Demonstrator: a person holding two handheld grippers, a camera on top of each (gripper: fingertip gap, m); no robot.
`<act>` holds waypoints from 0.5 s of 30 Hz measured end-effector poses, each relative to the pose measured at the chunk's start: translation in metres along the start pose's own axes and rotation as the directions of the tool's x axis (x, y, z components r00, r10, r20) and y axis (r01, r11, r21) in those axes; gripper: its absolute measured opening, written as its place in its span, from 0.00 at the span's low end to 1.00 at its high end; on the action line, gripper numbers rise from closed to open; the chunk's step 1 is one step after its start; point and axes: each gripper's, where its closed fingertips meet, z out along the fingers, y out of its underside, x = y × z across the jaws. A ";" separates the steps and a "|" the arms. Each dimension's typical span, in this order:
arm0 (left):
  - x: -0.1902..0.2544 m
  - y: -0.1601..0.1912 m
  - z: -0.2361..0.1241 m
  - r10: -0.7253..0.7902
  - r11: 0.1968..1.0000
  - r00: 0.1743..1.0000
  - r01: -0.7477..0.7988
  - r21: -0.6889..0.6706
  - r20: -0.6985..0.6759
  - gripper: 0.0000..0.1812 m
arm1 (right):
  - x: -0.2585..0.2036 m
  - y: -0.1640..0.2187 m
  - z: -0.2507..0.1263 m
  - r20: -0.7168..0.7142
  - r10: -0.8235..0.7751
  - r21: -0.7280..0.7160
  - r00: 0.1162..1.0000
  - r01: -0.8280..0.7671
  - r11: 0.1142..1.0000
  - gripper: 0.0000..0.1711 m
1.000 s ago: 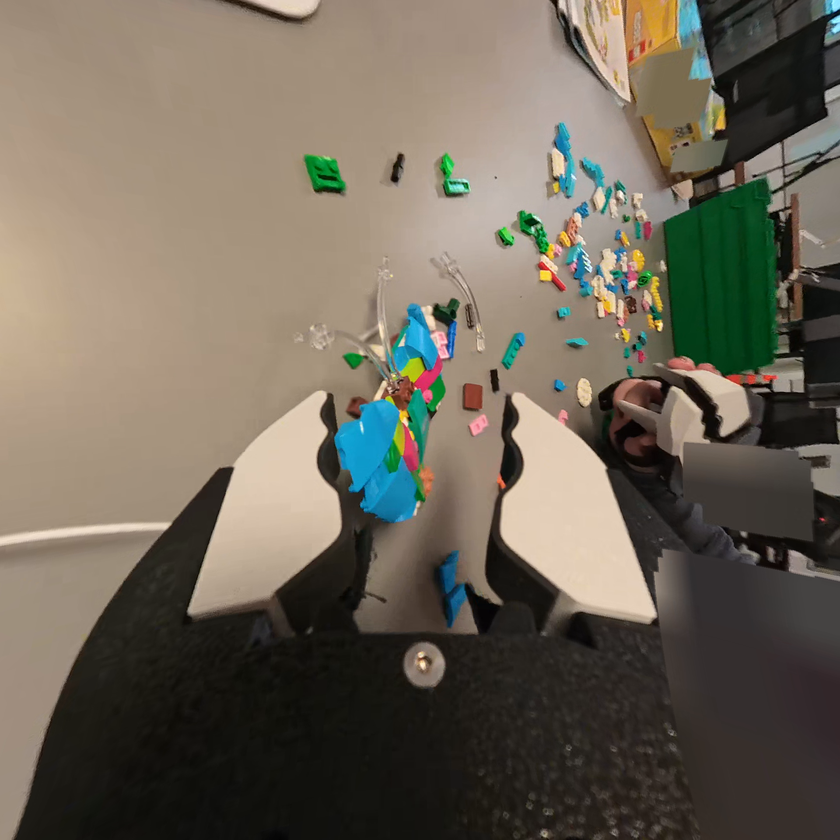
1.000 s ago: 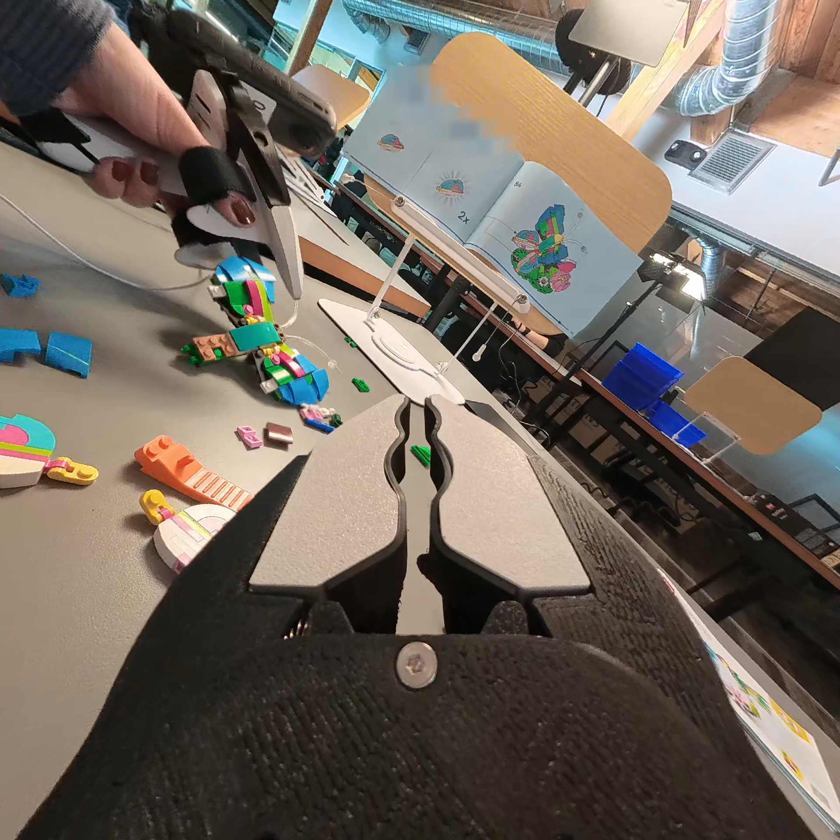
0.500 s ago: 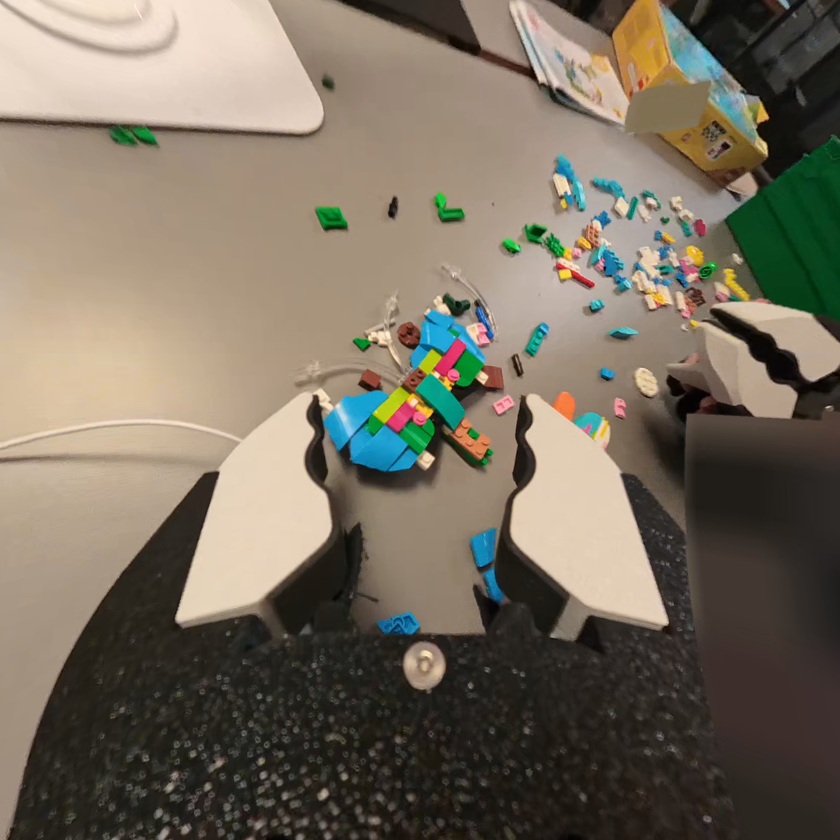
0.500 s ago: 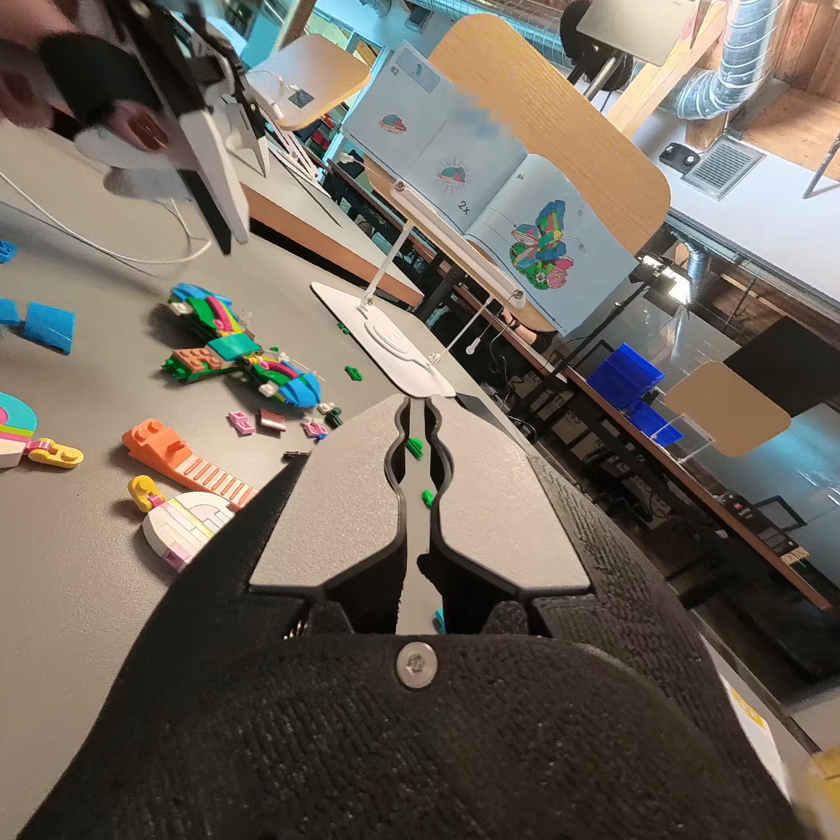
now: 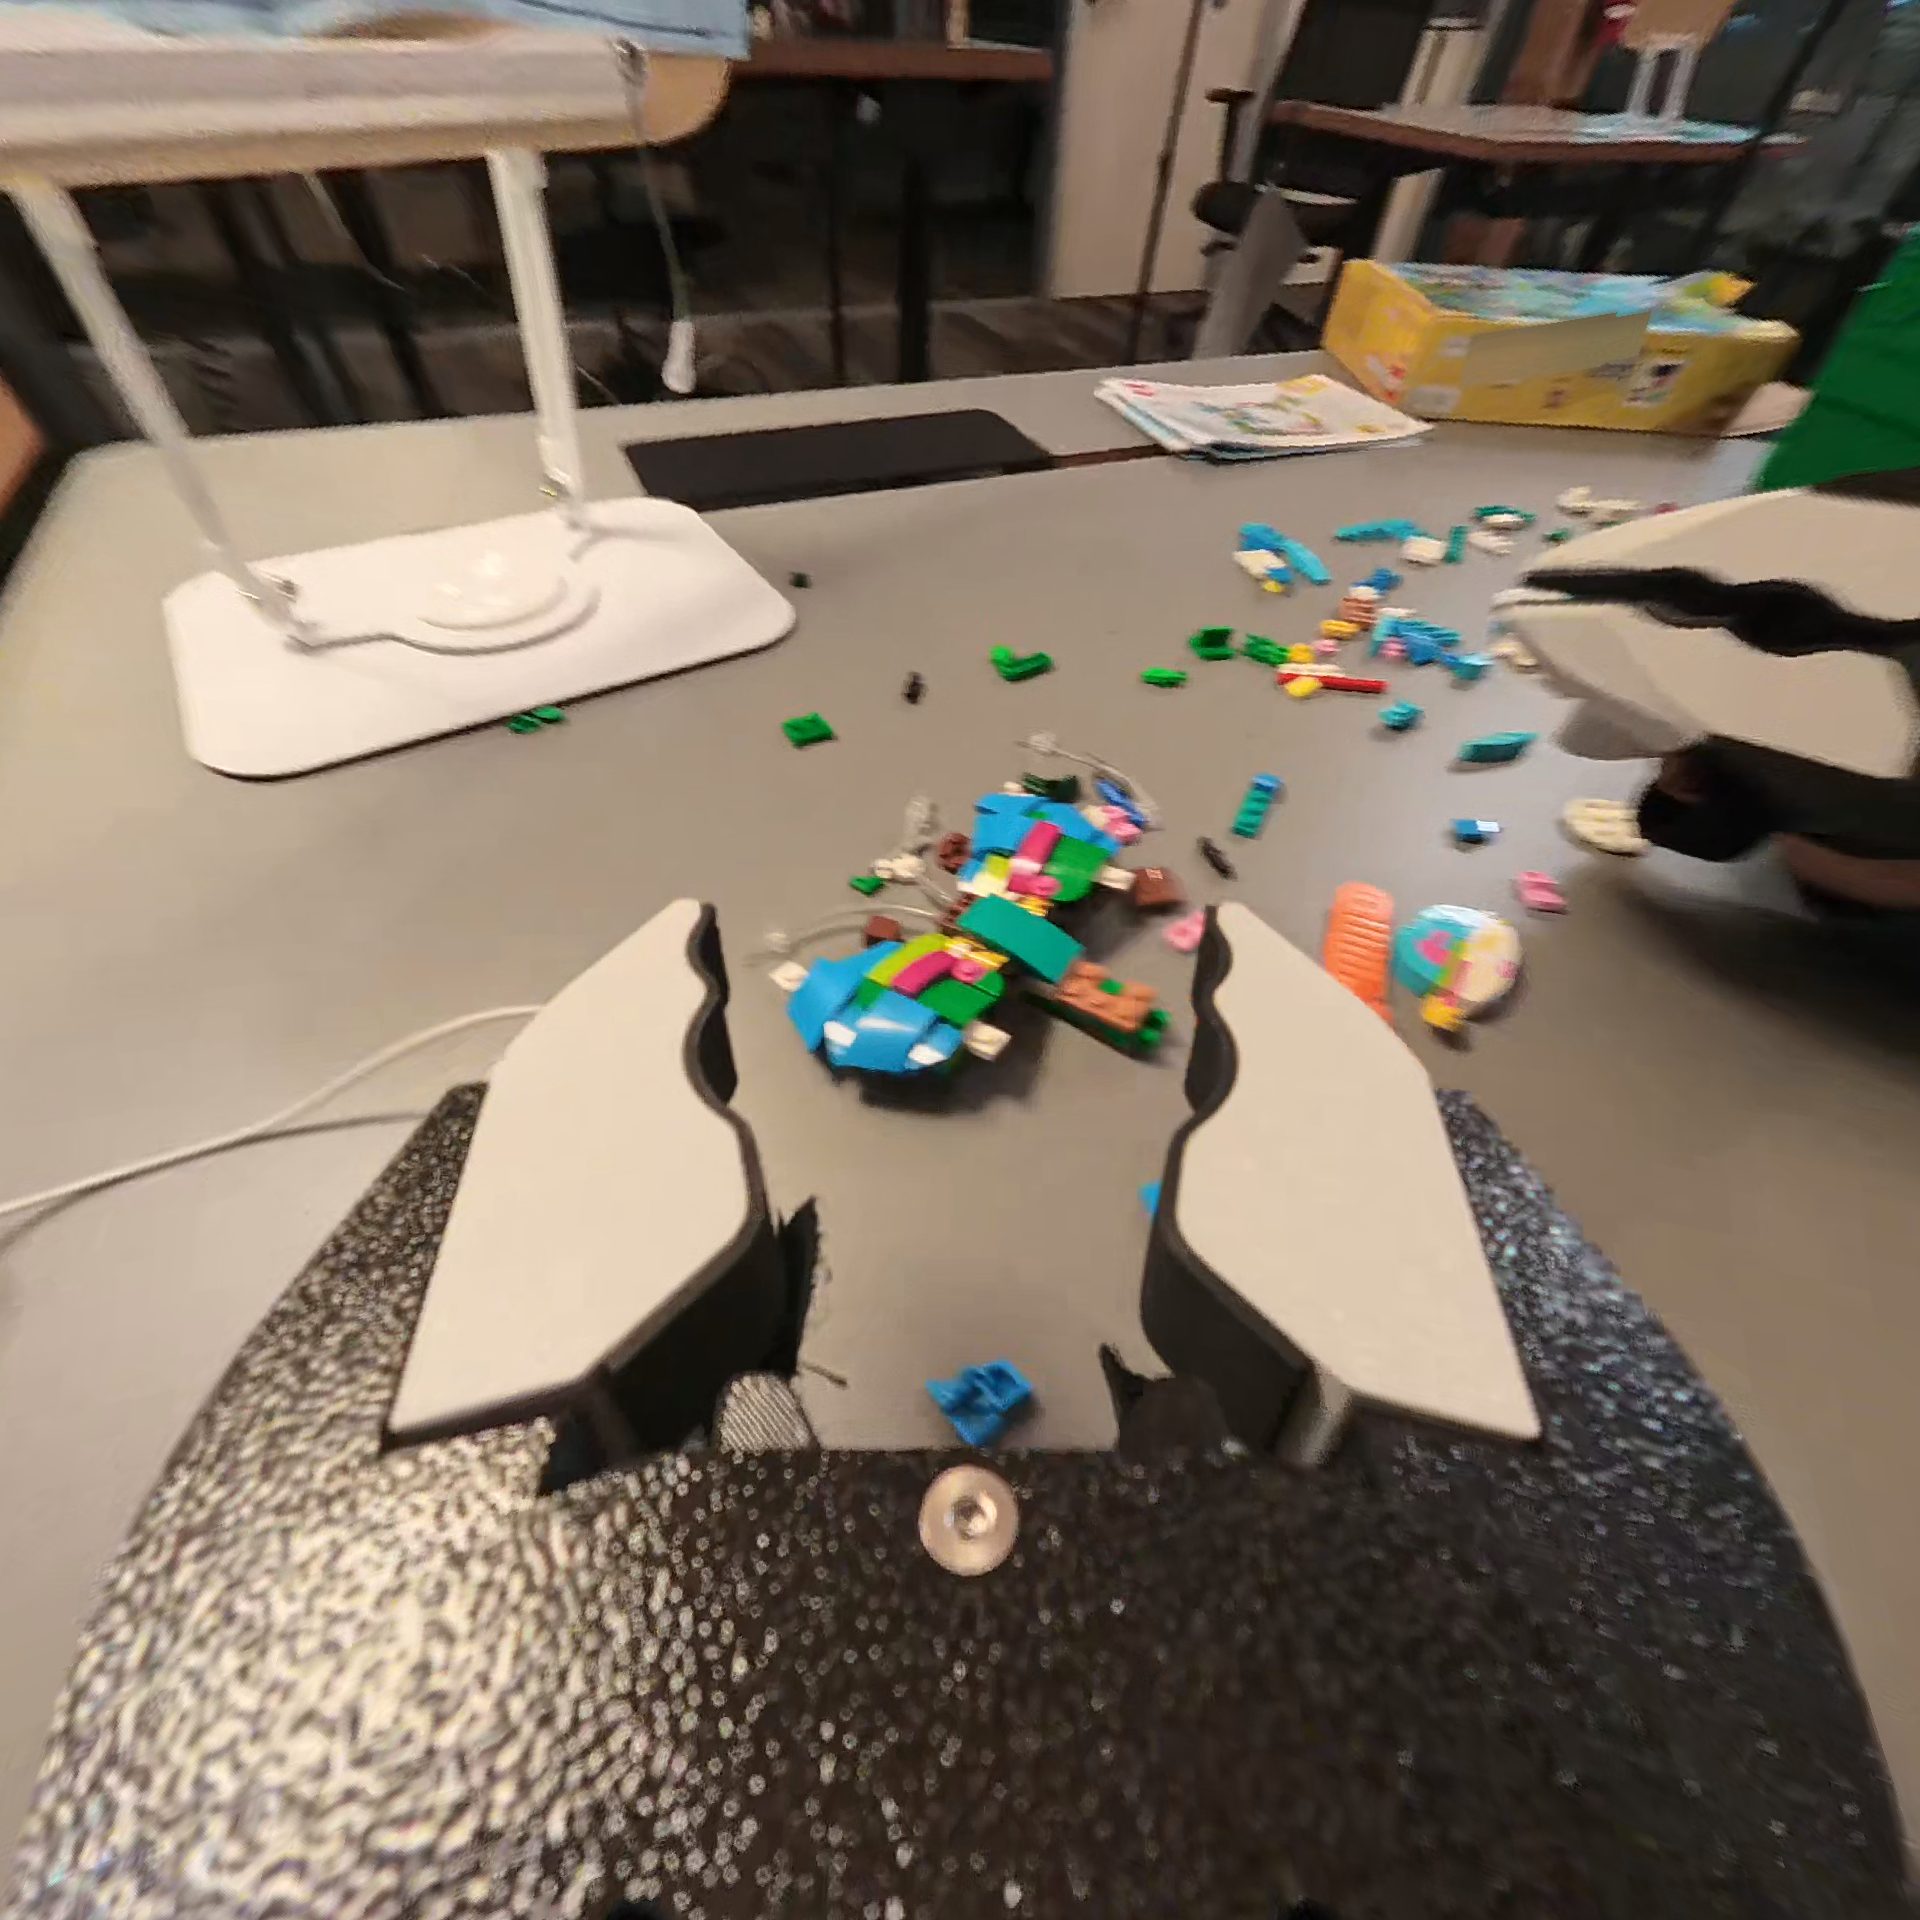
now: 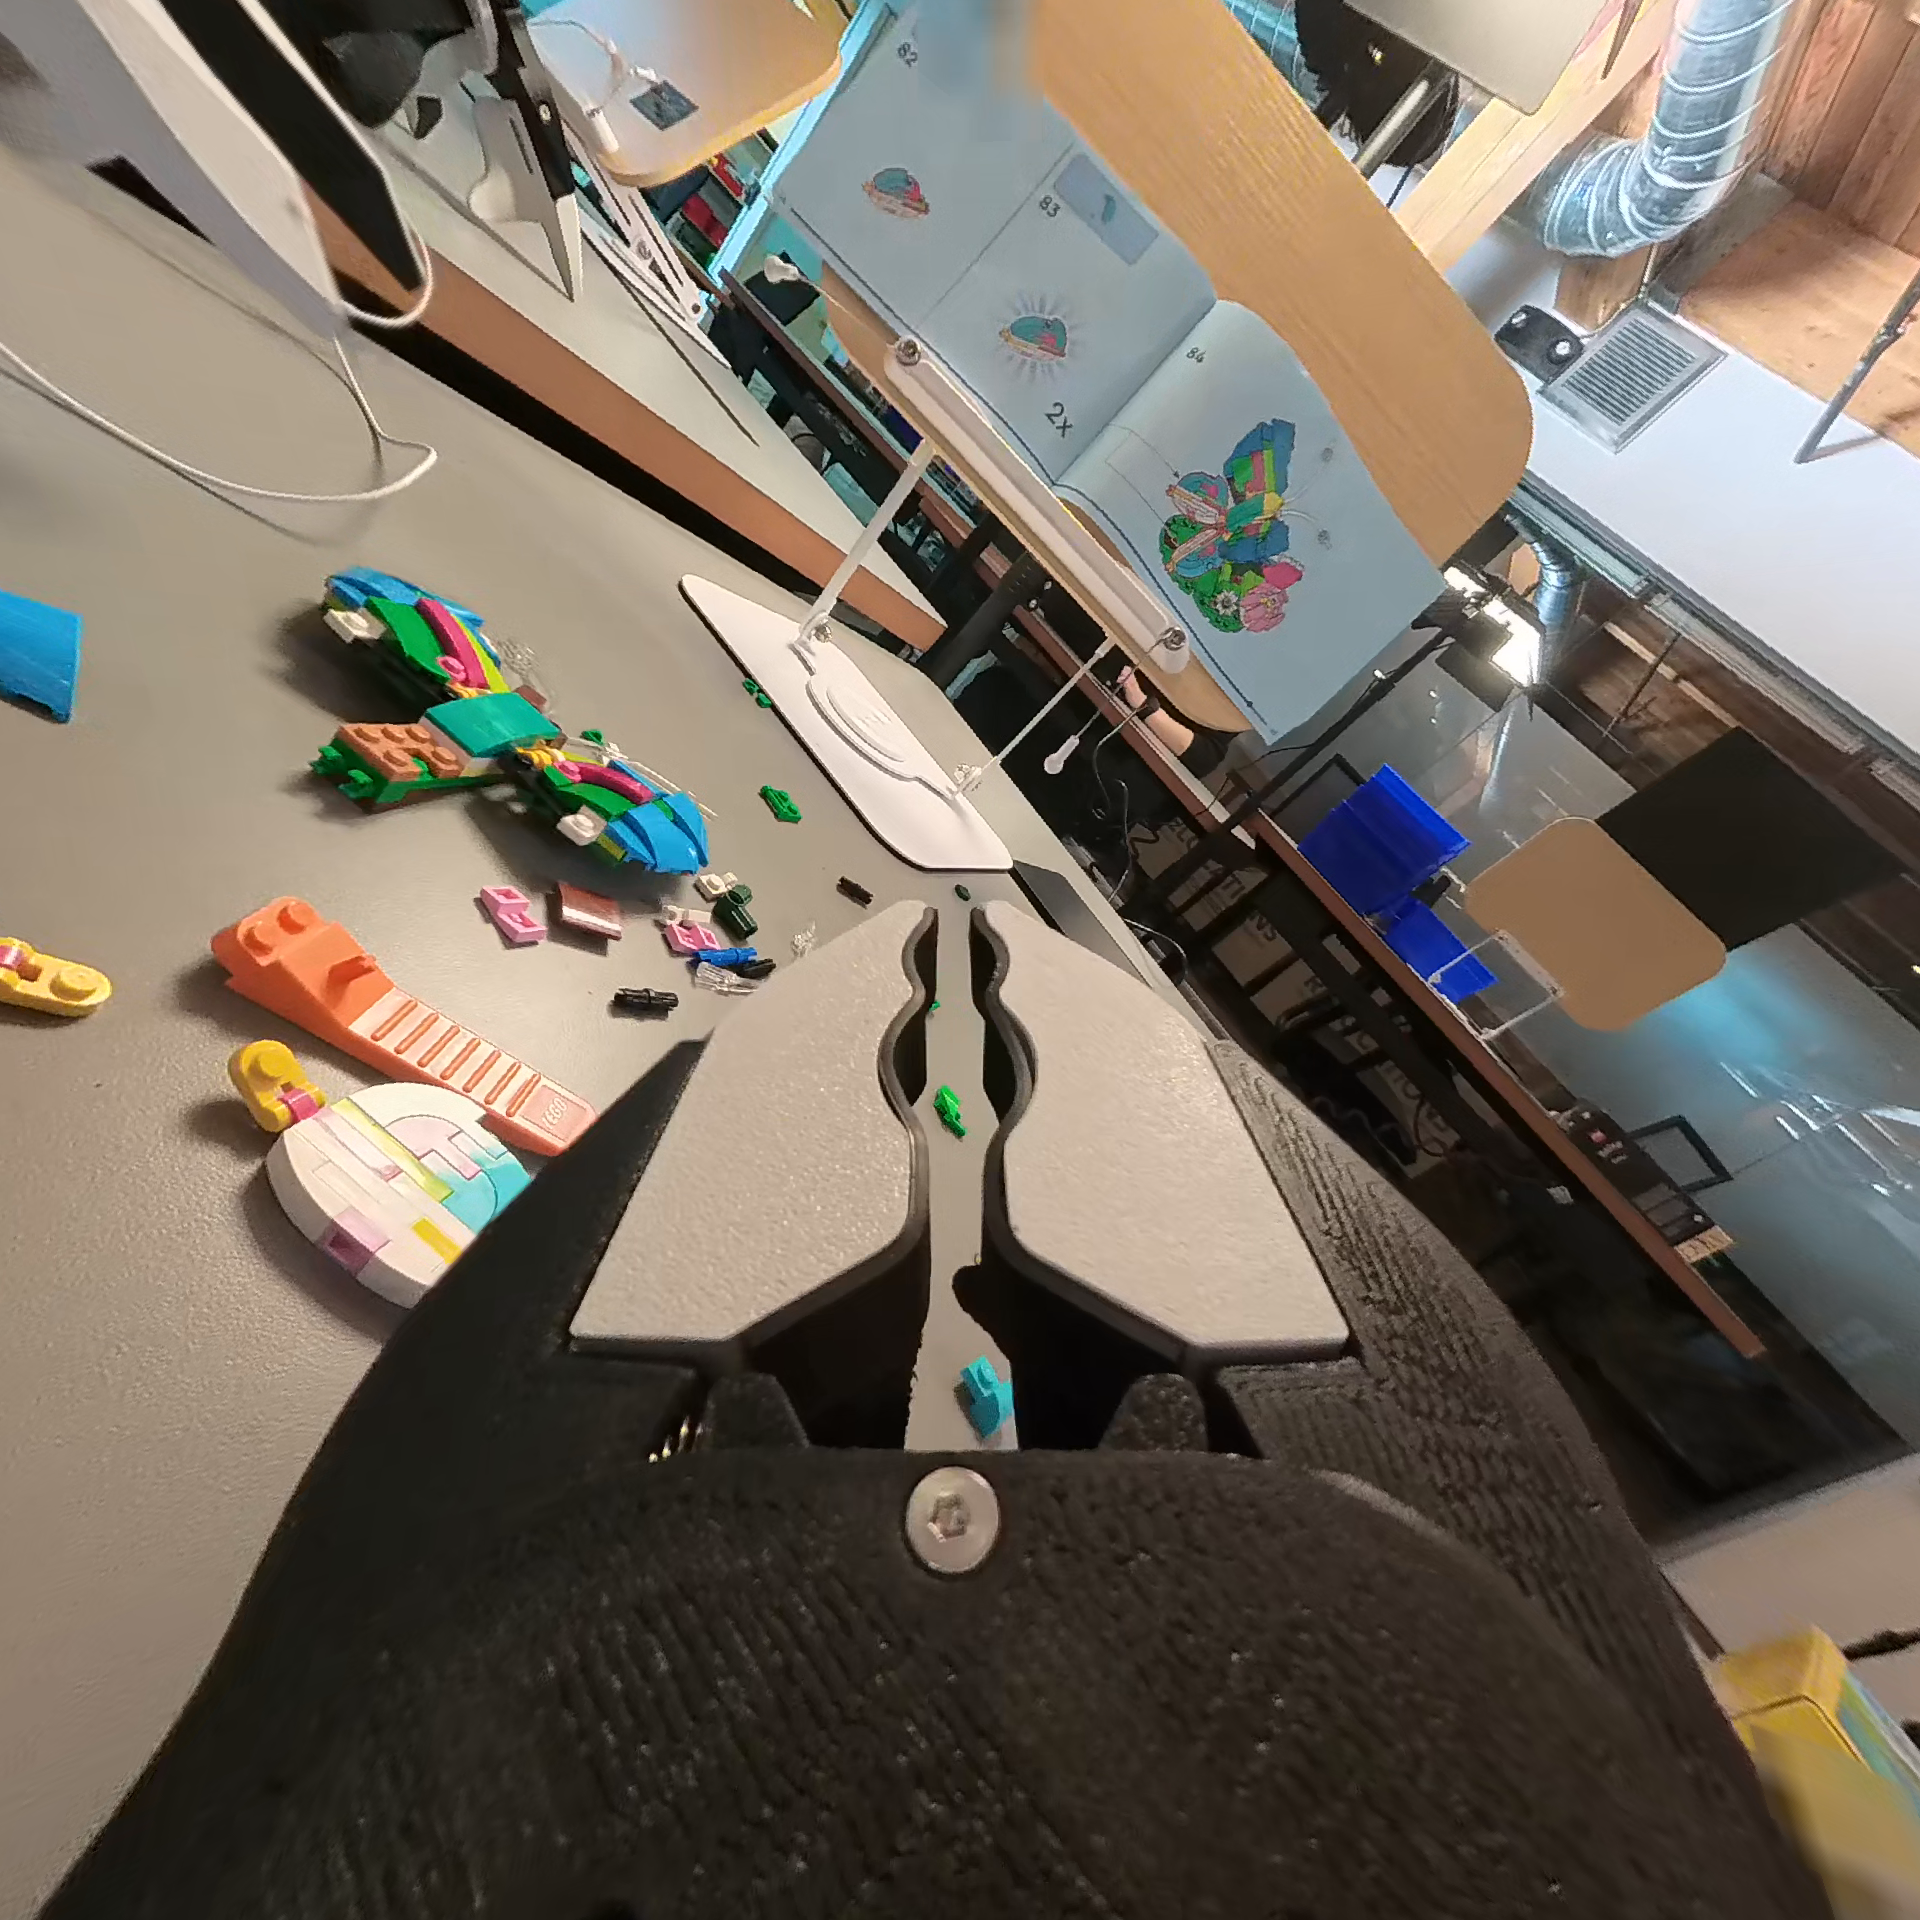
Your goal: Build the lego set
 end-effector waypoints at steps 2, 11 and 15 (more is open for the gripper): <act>0.021 0.001 -0.012 -0.037 0.999 0.995 0.035 -0.017 -0.094 0.48 | 0.001 0.000 0.000 -0.003 -0.009 -0.001 1.000 0.009 1.000 0.02; 0.093 0.067 -0.043 -0.135 0.957 0.955 0.057 -0.285 -0.263 0.44 | 0.000 -0.004 -0.002 -0.008 -0.055 0.007 0.998 0.055 0.998 0.02; 0.115 0.079 -0.041 -0.156 0.937 0.939 0.043 -0.345 -0.306 0.40 | -0.001 -0.005 -0.002 -0.002 -0.056 0.012 0.998 0.056 0.998 0.02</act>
